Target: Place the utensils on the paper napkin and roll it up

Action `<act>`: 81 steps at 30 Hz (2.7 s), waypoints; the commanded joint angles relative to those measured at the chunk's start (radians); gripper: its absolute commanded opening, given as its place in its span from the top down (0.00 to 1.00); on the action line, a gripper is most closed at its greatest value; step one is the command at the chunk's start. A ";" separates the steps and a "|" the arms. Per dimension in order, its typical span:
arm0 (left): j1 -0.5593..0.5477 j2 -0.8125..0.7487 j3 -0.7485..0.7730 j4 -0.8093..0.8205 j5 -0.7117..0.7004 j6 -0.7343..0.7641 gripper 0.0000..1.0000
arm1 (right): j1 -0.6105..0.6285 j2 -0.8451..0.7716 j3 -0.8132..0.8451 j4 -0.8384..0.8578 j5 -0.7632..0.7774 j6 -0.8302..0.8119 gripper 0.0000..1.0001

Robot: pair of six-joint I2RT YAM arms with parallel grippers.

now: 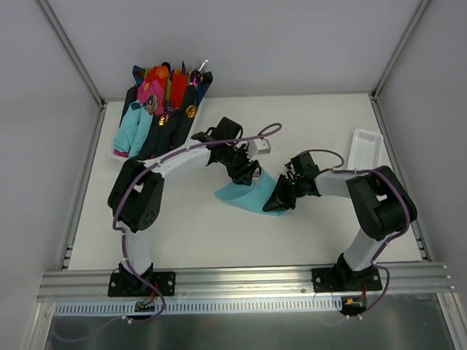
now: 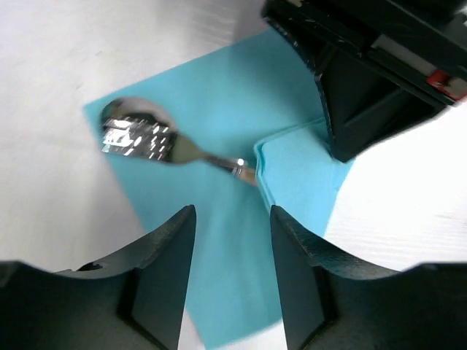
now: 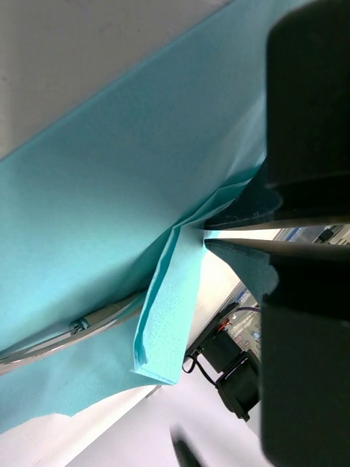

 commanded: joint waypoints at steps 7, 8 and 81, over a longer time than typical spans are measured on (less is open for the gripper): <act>0.074 -0.307 -0.184 -0.009 0.296 -0.367 0.65 | 0.005 0.008 0.004 0.011 0.034 -0.006 0.88; 0.073 -0.300 -0.191 -0.009 0.326 -0.394 0.68 | 0.005 0.008 0.004 0.011 0.036 -0.006 0.88; 0.103 -0.031 -0.298 0.215 0.265 -0.899 0.80 | 0.008 0.047 0.071 -0.103 0.027 -0.087 0.93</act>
